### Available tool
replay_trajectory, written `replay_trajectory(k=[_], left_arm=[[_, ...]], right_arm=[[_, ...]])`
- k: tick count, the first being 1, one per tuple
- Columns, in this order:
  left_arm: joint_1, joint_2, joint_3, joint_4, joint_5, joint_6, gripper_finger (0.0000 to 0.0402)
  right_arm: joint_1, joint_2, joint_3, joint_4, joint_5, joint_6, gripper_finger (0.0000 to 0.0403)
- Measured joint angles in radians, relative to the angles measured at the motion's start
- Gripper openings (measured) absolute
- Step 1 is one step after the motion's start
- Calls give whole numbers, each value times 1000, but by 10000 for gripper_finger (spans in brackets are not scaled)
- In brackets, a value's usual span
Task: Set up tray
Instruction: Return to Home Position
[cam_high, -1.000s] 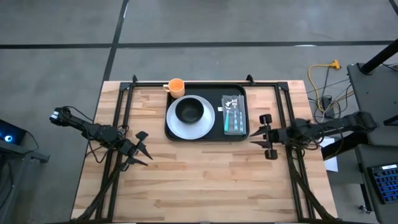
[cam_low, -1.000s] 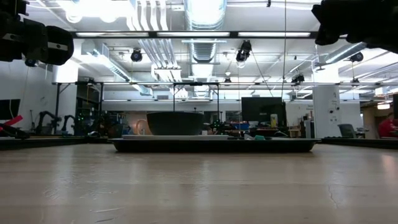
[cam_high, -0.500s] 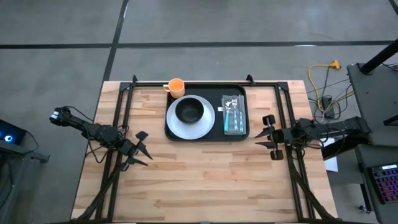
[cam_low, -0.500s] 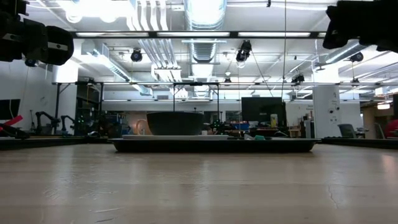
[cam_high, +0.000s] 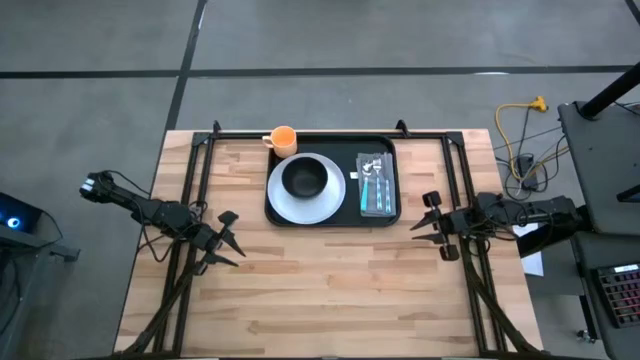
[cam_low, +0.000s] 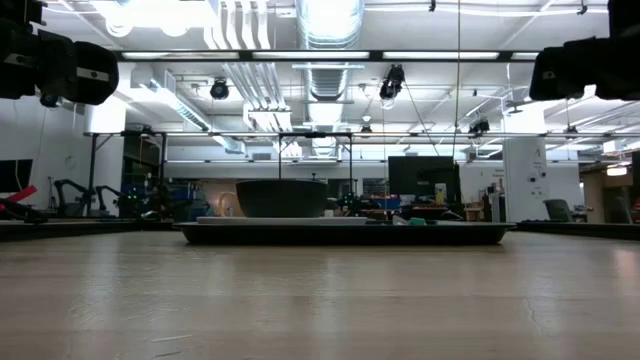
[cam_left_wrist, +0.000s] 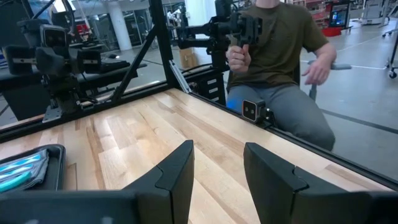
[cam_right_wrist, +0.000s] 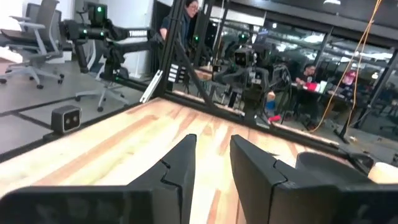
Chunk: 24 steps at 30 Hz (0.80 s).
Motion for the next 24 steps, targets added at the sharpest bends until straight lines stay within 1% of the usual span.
replay_trajectory(k=[4, 9, 24], left_arm=[[0, 0, 0, 0, 0, 0, 122], [0, 0, 0, 0, 0, 0, 122], [0, 0, 0, 0, 0, 0, 122]], right_arm=[[0, 21, 0, -7, 2, 17, 83], [0, 57, 0, -7, 2, 98, 77], [0, 94, 0, -7, 2, 97, 89]])
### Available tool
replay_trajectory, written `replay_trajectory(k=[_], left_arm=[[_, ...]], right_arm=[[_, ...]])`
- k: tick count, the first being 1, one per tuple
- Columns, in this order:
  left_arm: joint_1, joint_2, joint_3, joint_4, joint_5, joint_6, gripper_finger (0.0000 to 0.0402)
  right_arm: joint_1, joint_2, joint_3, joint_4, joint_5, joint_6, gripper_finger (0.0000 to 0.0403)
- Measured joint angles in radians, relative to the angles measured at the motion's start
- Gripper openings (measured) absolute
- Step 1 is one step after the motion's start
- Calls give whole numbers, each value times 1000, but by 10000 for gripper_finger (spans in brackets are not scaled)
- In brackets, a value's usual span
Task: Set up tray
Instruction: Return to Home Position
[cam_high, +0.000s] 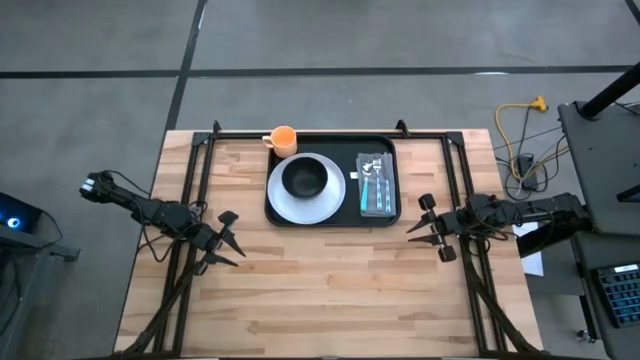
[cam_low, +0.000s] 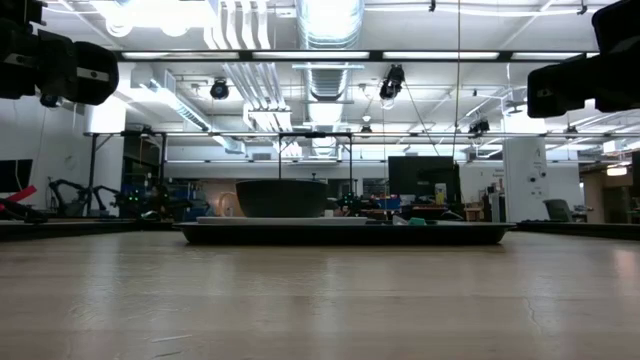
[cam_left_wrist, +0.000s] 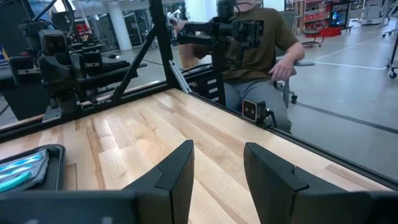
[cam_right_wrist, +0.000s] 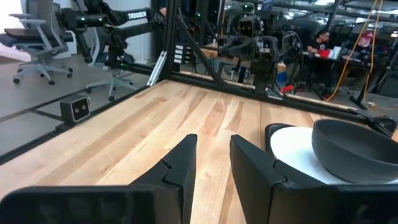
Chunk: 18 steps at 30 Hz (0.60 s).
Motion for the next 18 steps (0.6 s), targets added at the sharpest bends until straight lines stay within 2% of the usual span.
replay_trajectory(k=[11, 18], left_arm=[[0, 0, 0, 0, 0, 0, 122], [0, 0, 0, 0, 0, 0, 122]], right_arm=[[0, 0, 0, 0, 0, -1, 73], [0, 0, 0, 0, 0, 0, 78]])
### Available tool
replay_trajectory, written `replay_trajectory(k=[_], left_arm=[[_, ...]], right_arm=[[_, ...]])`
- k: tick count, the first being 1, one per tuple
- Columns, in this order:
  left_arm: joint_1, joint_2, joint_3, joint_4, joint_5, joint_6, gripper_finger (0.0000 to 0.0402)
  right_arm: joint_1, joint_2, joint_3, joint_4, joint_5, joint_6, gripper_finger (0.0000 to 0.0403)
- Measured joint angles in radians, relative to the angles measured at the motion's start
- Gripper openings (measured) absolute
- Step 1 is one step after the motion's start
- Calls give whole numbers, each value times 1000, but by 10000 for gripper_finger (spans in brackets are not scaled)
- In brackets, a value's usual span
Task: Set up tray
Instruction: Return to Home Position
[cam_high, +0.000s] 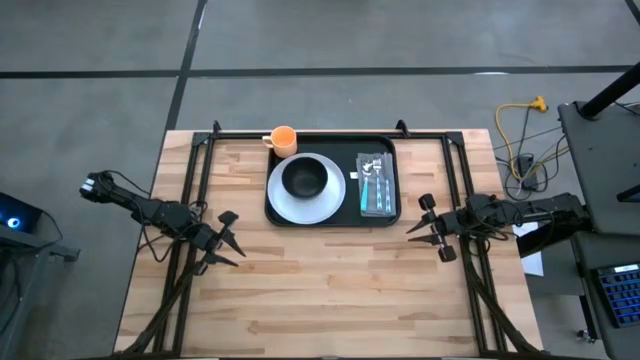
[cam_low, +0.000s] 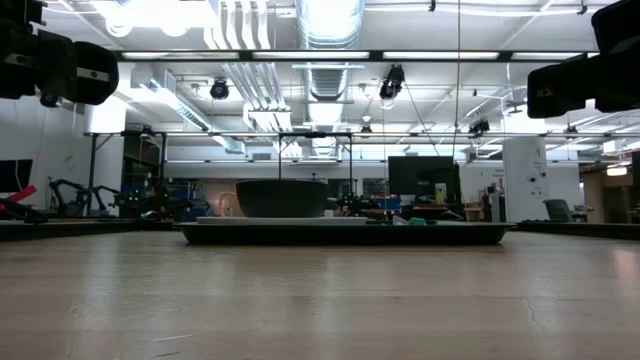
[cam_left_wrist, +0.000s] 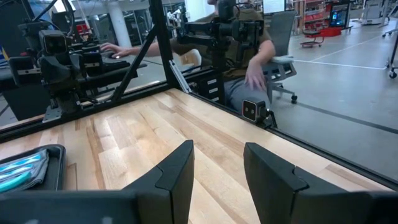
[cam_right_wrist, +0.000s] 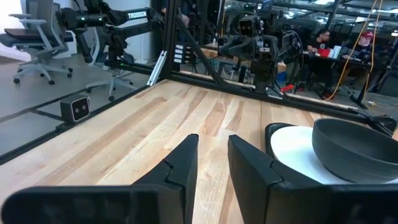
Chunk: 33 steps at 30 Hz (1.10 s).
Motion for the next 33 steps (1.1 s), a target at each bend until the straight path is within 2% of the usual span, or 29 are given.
replay_trajectory(k=[8, 20, 33], left_arm=[[0, 0, 0, 0, 0, 0, 122], [0, 0, 0, 0, 0, 0, 122], [0, 0, 0, 0, 0, 0, 122]], right_arm=[[0, 0, 0, 0, 0, 0, 84], [0, 0, 0, 0, 0, -1, 70], [0, 0, 0, 0, 0, -2, 84]])
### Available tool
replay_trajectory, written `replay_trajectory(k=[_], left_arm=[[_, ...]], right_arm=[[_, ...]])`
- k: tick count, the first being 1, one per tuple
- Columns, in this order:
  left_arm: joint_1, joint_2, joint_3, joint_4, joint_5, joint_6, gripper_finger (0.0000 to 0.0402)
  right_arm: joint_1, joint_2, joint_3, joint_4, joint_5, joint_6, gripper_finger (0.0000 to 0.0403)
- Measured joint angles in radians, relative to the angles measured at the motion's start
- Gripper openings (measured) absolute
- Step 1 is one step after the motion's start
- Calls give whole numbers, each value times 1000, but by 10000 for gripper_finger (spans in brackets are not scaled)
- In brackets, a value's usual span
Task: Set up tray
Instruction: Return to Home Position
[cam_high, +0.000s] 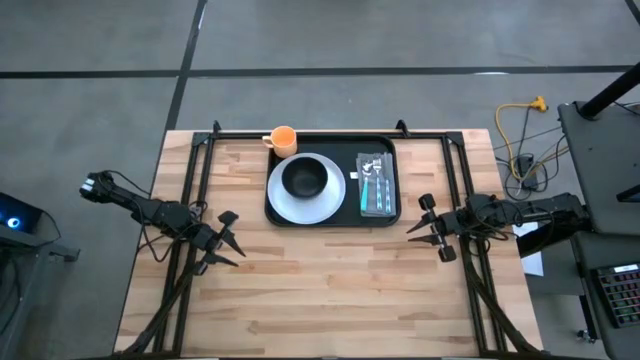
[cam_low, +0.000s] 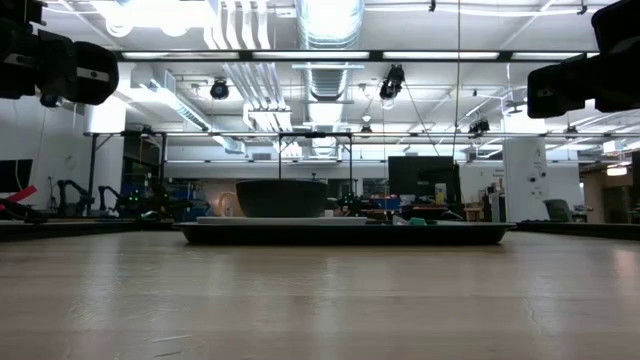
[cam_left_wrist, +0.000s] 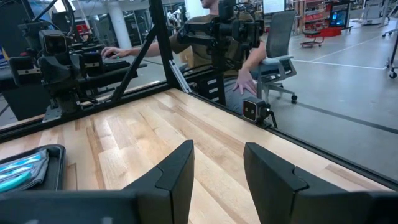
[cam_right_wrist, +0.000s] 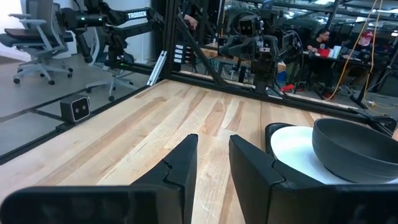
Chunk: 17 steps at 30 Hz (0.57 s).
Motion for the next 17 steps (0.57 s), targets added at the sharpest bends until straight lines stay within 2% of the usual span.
replay_trajectory(k=[17], left_arm=[[0, 0, 0, 0, 0, 0, 122]], right_arm=[[0, 0, 0, 0, 0, 1, 68]])
